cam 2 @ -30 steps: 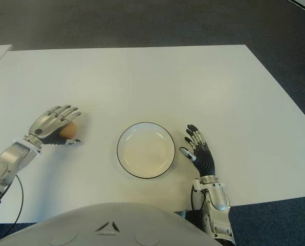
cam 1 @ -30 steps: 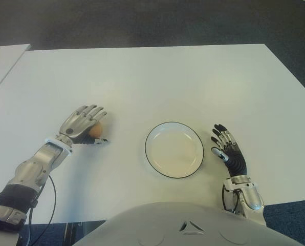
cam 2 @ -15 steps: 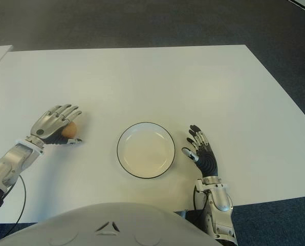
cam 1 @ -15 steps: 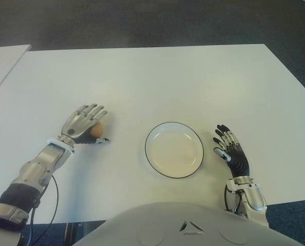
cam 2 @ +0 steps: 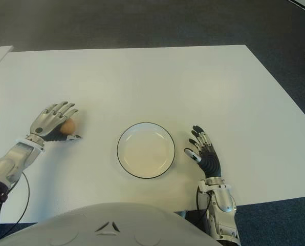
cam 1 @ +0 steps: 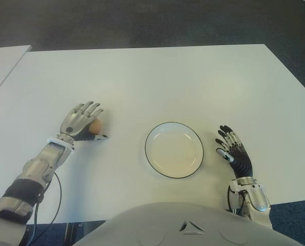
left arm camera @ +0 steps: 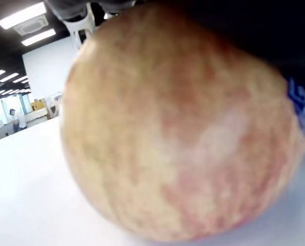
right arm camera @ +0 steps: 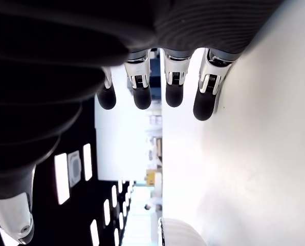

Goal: Put the apples into the plate.

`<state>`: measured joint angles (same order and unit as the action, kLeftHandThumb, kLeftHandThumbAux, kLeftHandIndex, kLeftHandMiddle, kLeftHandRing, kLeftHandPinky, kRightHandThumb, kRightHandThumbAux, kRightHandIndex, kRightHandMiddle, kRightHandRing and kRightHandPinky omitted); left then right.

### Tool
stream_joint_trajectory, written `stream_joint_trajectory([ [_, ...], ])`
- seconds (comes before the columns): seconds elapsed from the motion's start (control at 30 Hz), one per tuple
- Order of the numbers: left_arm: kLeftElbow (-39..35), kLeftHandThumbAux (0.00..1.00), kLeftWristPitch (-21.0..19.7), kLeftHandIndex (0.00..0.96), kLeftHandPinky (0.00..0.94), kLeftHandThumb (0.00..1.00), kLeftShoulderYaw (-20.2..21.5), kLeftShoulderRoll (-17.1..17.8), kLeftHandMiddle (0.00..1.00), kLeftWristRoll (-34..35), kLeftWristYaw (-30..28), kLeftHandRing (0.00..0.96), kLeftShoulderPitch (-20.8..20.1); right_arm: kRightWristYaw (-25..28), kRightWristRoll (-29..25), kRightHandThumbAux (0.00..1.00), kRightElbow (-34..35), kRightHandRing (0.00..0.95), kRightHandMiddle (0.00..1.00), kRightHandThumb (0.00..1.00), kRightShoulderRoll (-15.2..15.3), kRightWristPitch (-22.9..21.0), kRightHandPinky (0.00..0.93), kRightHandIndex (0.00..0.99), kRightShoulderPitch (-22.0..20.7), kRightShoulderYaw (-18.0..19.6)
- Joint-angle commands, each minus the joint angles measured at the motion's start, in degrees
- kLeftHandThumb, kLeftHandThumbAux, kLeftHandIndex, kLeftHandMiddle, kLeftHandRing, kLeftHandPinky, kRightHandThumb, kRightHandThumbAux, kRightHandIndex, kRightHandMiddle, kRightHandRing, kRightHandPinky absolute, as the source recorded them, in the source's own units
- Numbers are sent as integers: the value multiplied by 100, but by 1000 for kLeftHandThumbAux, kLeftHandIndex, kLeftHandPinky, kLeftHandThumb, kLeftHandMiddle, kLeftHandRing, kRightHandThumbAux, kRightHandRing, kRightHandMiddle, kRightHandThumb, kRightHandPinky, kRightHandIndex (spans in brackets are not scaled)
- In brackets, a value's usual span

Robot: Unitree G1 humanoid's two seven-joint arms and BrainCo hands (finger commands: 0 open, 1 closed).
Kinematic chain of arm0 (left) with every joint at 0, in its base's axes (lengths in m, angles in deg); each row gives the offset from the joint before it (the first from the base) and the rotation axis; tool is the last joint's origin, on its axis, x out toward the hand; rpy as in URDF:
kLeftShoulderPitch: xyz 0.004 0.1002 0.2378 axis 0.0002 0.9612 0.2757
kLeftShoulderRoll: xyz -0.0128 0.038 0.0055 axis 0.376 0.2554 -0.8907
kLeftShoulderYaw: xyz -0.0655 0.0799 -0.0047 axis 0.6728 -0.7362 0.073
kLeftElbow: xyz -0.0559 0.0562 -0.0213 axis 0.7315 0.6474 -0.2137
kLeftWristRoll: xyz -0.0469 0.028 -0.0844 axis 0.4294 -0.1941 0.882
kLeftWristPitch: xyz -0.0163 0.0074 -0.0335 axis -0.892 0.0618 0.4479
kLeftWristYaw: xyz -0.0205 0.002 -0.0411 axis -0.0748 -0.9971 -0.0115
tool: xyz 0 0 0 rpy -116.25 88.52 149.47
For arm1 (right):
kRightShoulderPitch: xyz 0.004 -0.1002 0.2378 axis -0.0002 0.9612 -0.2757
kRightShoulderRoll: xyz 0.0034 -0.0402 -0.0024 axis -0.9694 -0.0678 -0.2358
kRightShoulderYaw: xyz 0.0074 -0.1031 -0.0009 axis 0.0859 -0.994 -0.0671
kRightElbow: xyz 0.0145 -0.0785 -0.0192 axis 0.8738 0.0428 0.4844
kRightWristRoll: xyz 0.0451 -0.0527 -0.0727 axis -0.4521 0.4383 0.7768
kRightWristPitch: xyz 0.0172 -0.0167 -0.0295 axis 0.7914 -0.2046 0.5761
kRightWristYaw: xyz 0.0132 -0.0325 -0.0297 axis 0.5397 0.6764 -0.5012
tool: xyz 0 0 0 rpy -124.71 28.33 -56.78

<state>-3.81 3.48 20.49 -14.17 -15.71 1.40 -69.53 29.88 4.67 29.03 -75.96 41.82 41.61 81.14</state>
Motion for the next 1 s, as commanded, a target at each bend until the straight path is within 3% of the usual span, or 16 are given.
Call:
stream_joint_trajectory([
  [0.03,606,608,84,412,585,626,-365,-246,610,24,77,589,110,5,-22,642,-268,9,36,212,3,-544,35,42,269,35],
  [0.17,673,675,-11,436,719,706,-492,-285,705,53,-44,687,44,24,-88,639,-200,10,35,217,35,-629,40,45,296,69],
  [0.33,566,691,47,442,795,729,-516,-292,771,455,-612,760,48,40,-158,627,-174,16,40,234,34,-679,51,57,289,109],
  [0.57,194,694,-192,443,809,738,-487,-273,826,853,-1313,811,166,77,-241,624,-138,16,43,234,49,-681,47,68,297,177],
  [1.0,-190,693,-184,444,785,737,-495,-70,831,1059,-1521,813,277,193,-348,644,-382,24,60,210,13,-478,59,63,132,385],
])
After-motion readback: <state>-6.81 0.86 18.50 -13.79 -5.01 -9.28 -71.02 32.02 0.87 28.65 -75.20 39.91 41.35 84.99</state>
